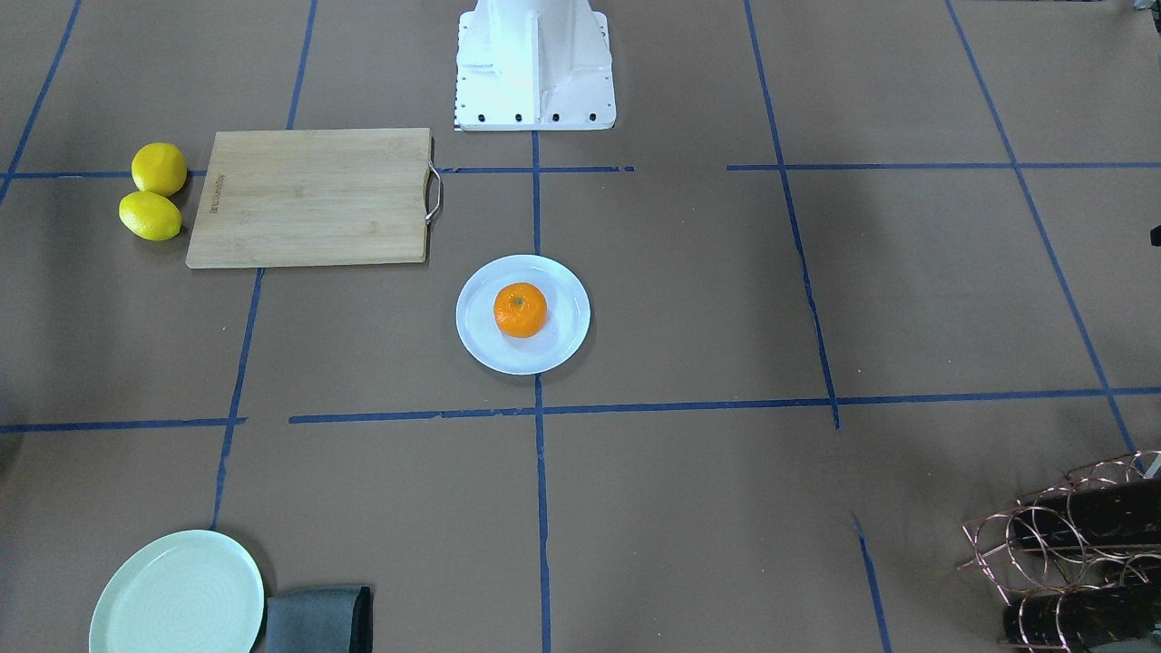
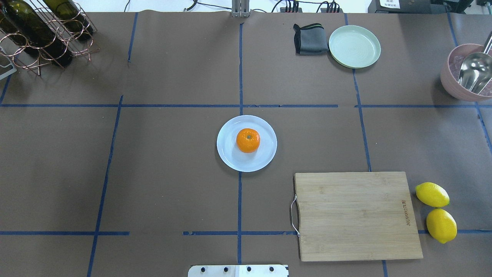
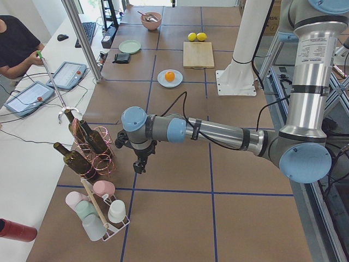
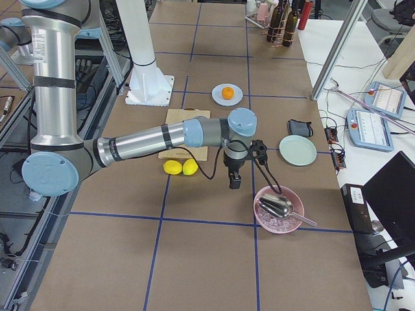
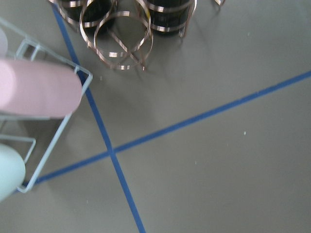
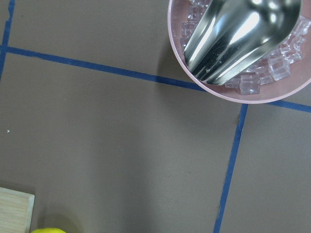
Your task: Pick orange to plate
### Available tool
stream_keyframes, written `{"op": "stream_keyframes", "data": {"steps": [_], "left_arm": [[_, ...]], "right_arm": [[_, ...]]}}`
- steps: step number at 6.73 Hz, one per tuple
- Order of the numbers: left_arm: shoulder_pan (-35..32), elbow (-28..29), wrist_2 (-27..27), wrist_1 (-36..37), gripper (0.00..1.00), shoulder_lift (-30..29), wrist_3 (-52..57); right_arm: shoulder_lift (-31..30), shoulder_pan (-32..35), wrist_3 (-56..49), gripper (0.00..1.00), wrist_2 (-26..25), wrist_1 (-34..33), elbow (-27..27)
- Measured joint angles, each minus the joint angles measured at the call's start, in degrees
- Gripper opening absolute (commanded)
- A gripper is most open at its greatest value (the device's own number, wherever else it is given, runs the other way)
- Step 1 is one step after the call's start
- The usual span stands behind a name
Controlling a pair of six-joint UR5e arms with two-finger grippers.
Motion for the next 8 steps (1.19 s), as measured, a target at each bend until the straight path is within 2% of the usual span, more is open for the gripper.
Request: {"op": "stream_keyframes", "data": {"steps": [8], "left_arm": [[-2.16,-0.08,-0.88,0.74,1.0,1.77,0.67]], "right_arm": [[-1.26,0.32,-0.52,1.0,-0.04,0.28,-1.61]]}}
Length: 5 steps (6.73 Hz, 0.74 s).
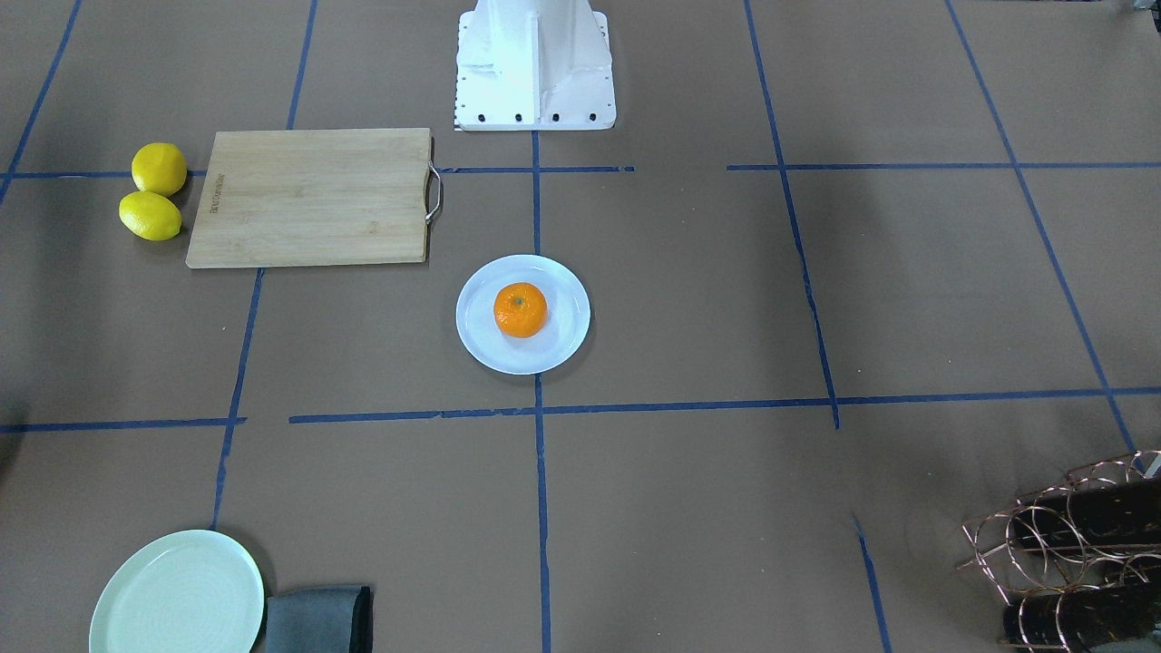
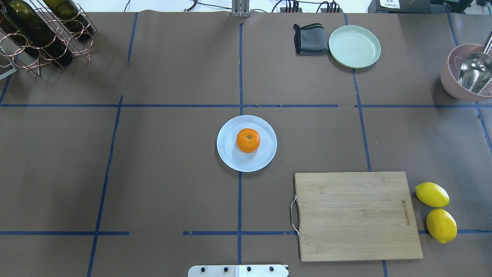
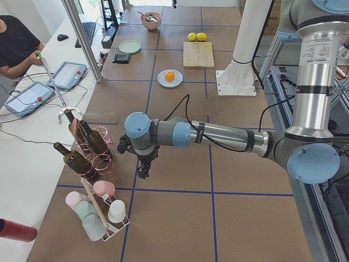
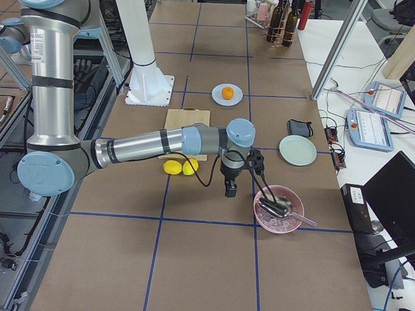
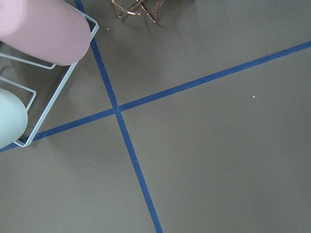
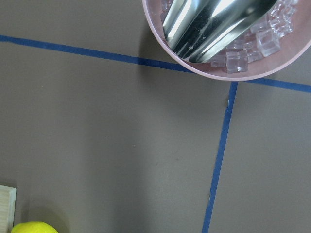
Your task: Pick orange to plate
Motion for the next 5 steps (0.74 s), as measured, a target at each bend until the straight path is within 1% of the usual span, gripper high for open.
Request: {"op": "stream_keyframes", "data": {"steps": [5], "left_arm": [[0.09,0.02,-0.1,-0.1,1.0,0.34,-0.53]], "right_arm": [[-1.24,0.51,-0.05,1.0,0.89,0.01,0.97]]}}
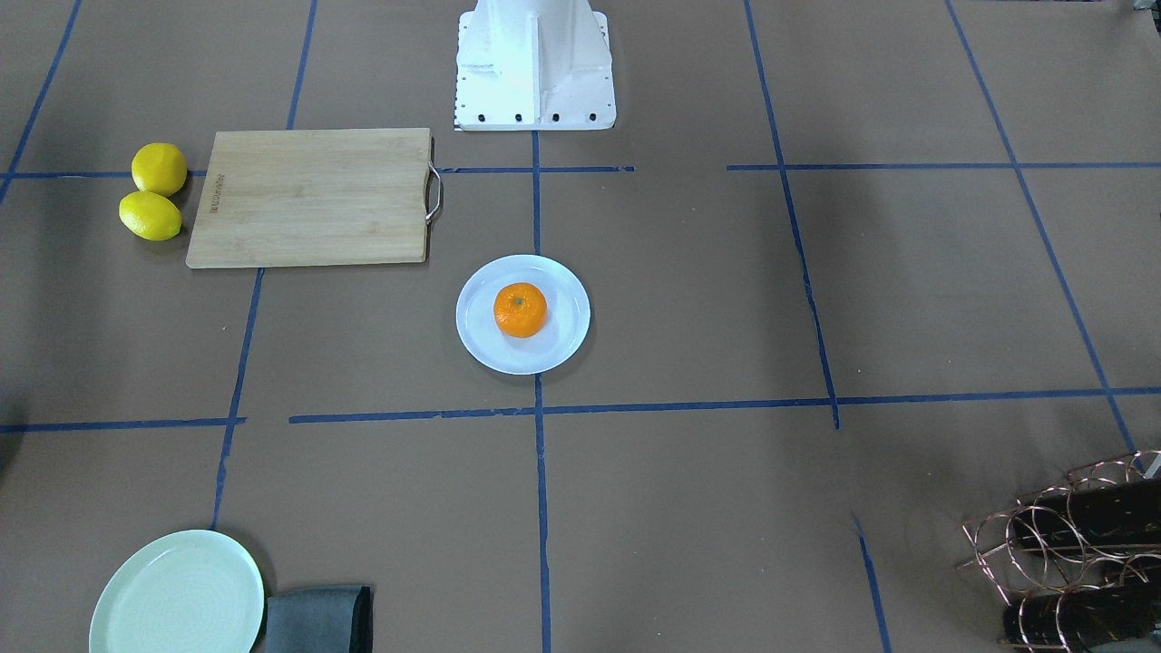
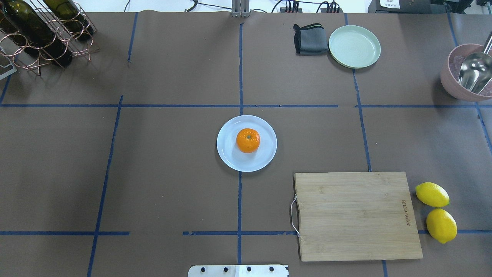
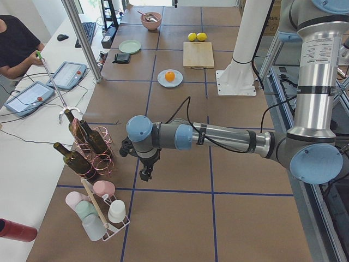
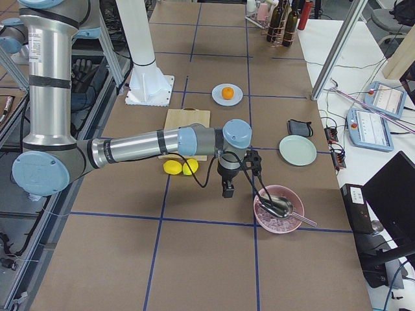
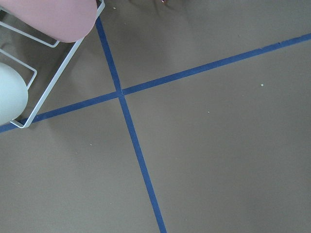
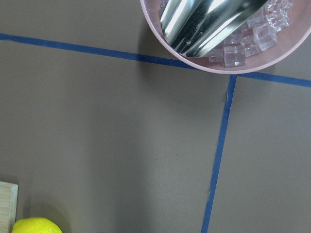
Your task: Pick orange to plate
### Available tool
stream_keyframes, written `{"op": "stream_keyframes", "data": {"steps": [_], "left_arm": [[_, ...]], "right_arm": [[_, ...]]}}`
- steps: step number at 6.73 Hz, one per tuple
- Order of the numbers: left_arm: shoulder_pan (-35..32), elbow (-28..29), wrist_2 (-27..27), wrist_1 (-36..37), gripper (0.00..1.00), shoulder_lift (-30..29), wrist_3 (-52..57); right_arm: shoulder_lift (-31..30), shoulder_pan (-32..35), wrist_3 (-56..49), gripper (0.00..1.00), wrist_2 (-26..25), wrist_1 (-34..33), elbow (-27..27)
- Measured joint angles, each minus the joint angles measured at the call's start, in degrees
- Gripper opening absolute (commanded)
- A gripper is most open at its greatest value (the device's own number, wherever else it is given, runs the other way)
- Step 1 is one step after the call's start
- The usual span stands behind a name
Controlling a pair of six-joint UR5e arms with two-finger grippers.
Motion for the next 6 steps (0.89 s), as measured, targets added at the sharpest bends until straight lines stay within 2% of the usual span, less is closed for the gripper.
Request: {"op": "stream_keyframes", "data": {"steps": [6], "left_arm": [[-0.09,0.47,0.08,-0.01,1.0,-0.8,0.13]], "right_arm": [[-1.94,0.8,-0.11,1.0,1.16,0.0,0.03]]}}
